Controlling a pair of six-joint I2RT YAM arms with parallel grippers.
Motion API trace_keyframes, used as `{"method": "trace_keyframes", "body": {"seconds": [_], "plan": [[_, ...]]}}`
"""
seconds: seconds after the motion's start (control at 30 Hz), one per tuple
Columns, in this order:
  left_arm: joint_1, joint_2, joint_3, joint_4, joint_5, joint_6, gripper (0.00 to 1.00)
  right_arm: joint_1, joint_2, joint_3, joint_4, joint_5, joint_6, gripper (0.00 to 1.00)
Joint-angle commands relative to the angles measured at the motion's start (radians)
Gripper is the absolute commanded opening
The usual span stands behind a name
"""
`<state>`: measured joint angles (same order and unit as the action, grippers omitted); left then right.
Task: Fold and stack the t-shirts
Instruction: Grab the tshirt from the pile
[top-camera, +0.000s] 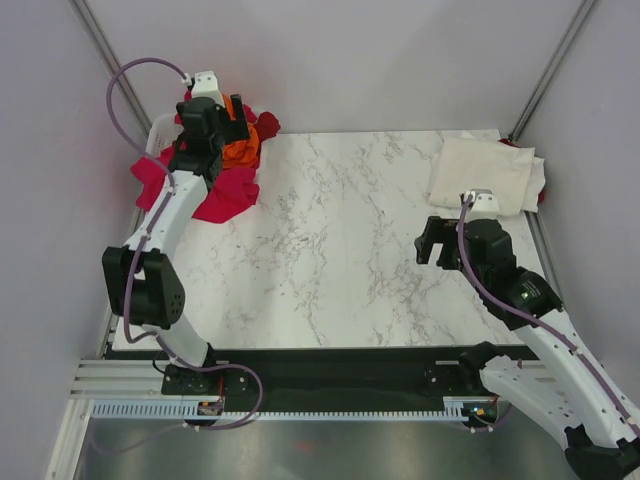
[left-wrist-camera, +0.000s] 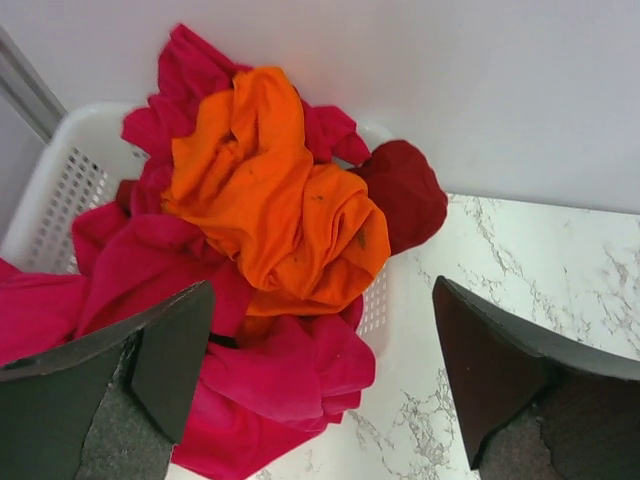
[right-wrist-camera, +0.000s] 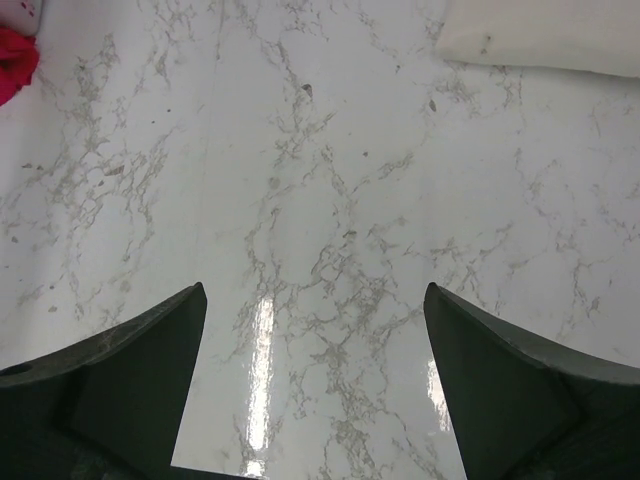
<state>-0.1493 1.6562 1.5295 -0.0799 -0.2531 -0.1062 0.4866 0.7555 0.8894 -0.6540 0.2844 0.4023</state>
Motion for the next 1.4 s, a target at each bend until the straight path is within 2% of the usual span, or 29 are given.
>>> {"method": "trace_keyframes", "body": {"seconds": [0.0, 0.37, 0.57, 0.67, 0.7, 0.77, 0.83, 0.87, 0.9, 0.97, 1.0, 1.07, 1.27, 1.37], "plan": [[0.013, 0.083, 0.066, 0.005, 0.008, -0.075, 0.96, 0.0, -0.042, 0.022, 0.001, -0.071, -0.029, 0.98], [0.03, 0.408, 0.25, 0.011, 0.011, -0.112, 0.88, 0.0, -0.008, 0.014, -0.022, -0.037, -0.017, 0.98], [0.03, 0.531, 0.368, 0.008, -0.024, -0.067, 0.84, 0.001, 0.007, 0.011, -0.024, -0.047, -0.014, 0.98], [0.03, 0.574, 0.393, 0.009, -0.032, -0.063, 0.79, 0.0, 0.021, 0.01, -0.024, -0.037, -0.016, 0.98], [0.03, 0.583, 0.394, 0.009, -0.037, -0.072, 0.74, 0.0, 0.024, 0.01, -0.024, -0.033, -0.016, 0.98], [0.028, 0.593, 0.397, 0.008, -0.043, -0.073, 0.69, 0.0, 0.037, 0.01, -0.024, -0.033, -0.016, 0.98], [0.03, 0.606, 0.408, 0.011, -0.052, -0.075, 0.49, 0.0, 0.044, 0.01, -0.022, -0.027, -0.014, 0.98], [0.03, 0.611, 0.411, 0.009, -0.058, -0.073, 0.35, 0.0, 0.048, 0.01, -0.021, -0.025, -0.014, 0.98], [0.03, 0.614, 0.414, 0.009, -0.061, -0.07, 0.24, 0.0, 0.05, 0.008, -0.022, -0.021, -0.014, 0.98], [0.03, 0.611, 0.426, 0.009, -0.078, -0.066, 0.06, 0.0, 0.051, 0.008, -0.021, -0.014, -0.013, 0.98], [0.03, 0.605, 0.431, 0.009, -0.084, -0.066, 0.02, 0.0, 0.051, 0.006, -0.019, -0.016, -0.013, 0.98], [0.028, 0.573, 0.44, 0.009, -0.09, -0.053, 0.02, 0.001, 0.051, 0.005, -0.018, -0.016, -0.011, 0.98], [0.004, 0.461, 0.63, -0.014, -0.006, -0.027, 0.02, 0.0, 0.051, 0.0, -0.004, -0.011, -0.013, 0.98], [-0.053, 0.306, 0.689, -0.018, 0.061, -0.023, 0.02, 0.0, 0.036, -0.007, 0.013, 0.009, -0.013, 0.98]]}}
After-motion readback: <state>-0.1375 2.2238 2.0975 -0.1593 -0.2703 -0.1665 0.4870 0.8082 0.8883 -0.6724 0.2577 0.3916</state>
